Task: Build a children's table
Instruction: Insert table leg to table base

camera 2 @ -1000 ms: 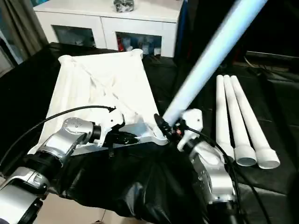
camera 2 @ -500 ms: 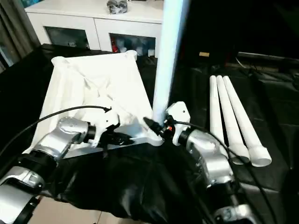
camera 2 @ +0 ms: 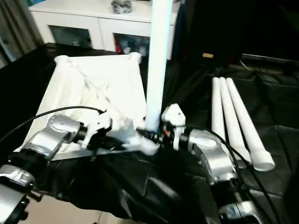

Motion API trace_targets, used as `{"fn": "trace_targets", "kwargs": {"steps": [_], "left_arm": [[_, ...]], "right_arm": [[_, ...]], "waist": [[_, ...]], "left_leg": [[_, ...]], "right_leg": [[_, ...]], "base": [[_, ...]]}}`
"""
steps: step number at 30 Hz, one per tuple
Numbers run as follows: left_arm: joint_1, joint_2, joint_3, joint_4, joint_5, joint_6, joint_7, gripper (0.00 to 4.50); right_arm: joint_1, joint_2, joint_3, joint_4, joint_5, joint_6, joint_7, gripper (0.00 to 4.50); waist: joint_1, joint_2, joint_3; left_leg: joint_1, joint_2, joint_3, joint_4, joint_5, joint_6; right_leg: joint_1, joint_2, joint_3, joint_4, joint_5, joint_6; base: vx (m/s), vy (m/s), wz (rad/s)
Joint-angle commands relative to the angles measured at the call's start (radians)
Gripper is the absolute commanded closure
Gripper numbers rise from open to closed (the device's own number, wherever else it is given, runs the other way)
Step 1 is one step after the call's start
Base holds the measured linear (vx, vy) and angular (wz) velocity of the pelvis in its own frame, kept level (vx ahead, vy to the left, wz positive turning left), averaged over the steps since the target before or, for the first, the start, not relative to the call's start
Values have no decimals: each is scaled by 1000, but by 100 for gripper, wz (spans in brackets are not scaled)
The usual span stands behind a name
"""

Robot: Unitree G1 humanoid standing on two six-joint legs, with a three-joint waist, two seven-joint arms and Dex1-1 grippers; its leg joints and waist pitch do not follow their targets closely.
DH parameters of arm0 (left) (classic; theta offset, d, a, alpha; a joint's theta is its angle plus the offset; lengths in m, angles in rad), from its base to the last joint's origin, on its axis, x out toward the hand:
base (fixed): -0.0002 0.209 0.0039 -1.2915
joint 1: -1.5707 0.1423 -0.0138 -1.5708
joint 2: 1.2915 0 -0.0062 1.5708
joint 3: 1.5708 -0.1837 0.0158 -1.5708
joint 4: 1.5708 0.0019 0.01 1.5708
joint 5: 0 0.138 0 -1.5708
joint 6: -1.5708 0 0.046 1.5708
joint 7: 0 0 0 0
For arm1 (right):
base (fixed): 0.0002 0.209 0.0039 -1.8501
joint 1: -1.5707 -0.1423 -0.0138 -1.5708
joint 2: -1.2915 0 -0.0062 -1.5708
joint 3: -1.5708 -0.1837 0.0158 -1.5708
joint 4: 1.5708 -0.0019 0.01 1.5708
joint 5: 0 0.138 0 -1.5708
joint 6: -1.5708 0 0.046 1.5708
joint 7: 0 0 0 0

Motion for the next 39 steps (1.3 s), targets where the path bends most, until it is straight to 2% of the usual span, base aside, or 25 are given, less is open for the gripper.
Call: {"fn": "trace_targets", "kwargs": {"steps": [1,3,5,7,9,11,12,14,15,16,17,18,19,22,23,26,29,32,35,37,39], "left_arm": [[-32,-25,-26,-65,-34,-28,-95,450],[-34,-22,-25,-62,-29,-29,-103,450],[-39,-25,-16,-51,-24,-27,-89,450],[-43,-33,-9,-43,-22,-17,-67,450],[-57,-65,13,-25,-10,19,27,450],[-69,-98,38,-14,-7,59,118,450],[-78,-140,70,-23,-18,117,210,450],[-78,-146,74,-26,-21,127,220,450],[-81,-173,83,-40,-14,155,284,450],[-81,-173,83,-40,-14,155,284,450],[-81,-194,86,-52,-9,173,323,450],[-80,-222,90,-64,0,197,376,450],[-77,-246,88,-75,10,213,413,450],[-71,-293,85,-76,42,230,493,450],[-71,-296,84,-73,46,229,501,450],[-73,-297,77,-50,65,213,526,450],[-68,-286,72,-53,71,215,523,450],[-58,-280,68,-73,78,228,526,450],[-55,-278,69,-73,85,226,524,450],[-54,-275,68,-68,88,215,521,450],[-53,-273,67,-65,88,210,519,450]], "right_arm": [[54,-3,96,73,-45,60,31,261],[63,-6,104,58,-45,56,53,261],[68,-3,106,53,-43,52,65,261],[65,5,98,60,-41,51,55,261],[34,42,51,114,-48,46,-41,261],[-6,82,-3,181,-64,31,-173,261],[-59,126,-66,266,-77,20,-340,261],[-67,132,-75,278,-78,20,-365,261],[-95,153,-104,317,-74,30,-438,261],[-95,153,-104,317,-74,30,-438,261],[-116,166,-117,350,-77,37,-486,261],[-139,179,-124,388,-88,41,-545,261],[-157,191,-131,420,-96,43,-593,261],[-188,222,-152,476,-106,35,-650,261],[-190,225,-153,480,-109,32,-653,261],[-193,240,-154,485,-117,26,-663,261],[-197,246,-147,493,-123,27,-671,261],[-211,256,-147,520,-128,11,-673,261],[-217,258,-144,530,-140,-5,-672,261],[-218,261,-152,530,-134,-19,-657,191],[-217,261,-156,525,-129,-27,-646,189]], "waist": [[1,7,-49],[9,13,-48],[8,9,-49],[8,10,-49],[7,9,-47],[5,9,-41],[-1,6,-38],[-4,3,-38],[-8,3,-40],[-16,3,-43],[-18,3,-45],[-22,2,-47],[-24,2,-47],[-21,1,-48],[-22,-5,-50],[-19,2,-50],[-19,2,-47],[-24,3,-44],[-27,4,-42],[-27,3,-42],[-27,4,-43]], "left_leg": [[-4,43,0,-85,-199,33],[-1,43,1,-85,-210,22],[-3,42,1,-86,-211,19],[-4,42,0,-86,-210,15],[-3,41,2,-86,-220,11],[1,40,2,-89,-255,-1],[1,35,-3,-91,-284,-29],[0,32,-9,-91,-291,-34],[-12,32,-12,-96,-264,-27],[-16,33,-11,-95,-242,-24],[-13,33,-10,-93,-237,-19],[-11,30,-5,-87,-218,-10],[-10,27,-2,-84,-211,-5],[-11,25,1,-81,-172,15],[-11,26,3,-79,-162,18],[-10,29,3,-81,-145,30],[-8,31,2,-86,-180,28],[-6,32,0,-90,-232,18],[-5,33,-1,-92,-250,13],[-4,33,-1,-93,-256,14],[-4,33,0,-92,-252,17]], "right_leg": [[55,-69,37,-75,-201,-250],[53,-70,37,-74,-191,-259],[56,-70,36,-73,-189,-258],[57,-71,36,-74,-194,-255],[54,-71,37,-76,-213,-254],[47,-72,37,-83,-280,-247],[48,-76,35,-87,-413,-211],[49,-78,33,-95,-484,-178],[58,-77,34,-96,-473,-161],[58,-74,35,-90,-405,-171],[58,-73,34,-90,-375,-179],[57,-70,36,-86,-310,-203],[57,-69,36,-87,-300,-217],[60,-66,34,-89,-274,-222],[60,-65,35,-87,-253,-225],[62,-65,32,-82,-187,-245],[61,-66,31,-86,-220,-242],[57,-68,32,-92,-298,-225],[54,-69,33,-95,-327,-216],[53,-69,33,-97,-337,-212],[52,-69,34,-97,-330,-215]], "base": [[0,0,0],[0,0,0],[0,0,0],[0,0,0],[0,0,0],[0,0,0],[0,0,0],[0,0,0],[0,0,0],[0,0,0],[0,0,0],[0,0,0],[0,0,0],[0,0,0],[0,0,0],[0,0,0],[0,0,0],[0,0,0],[0,0,0],[0,0,0],[0,0,0]]}}
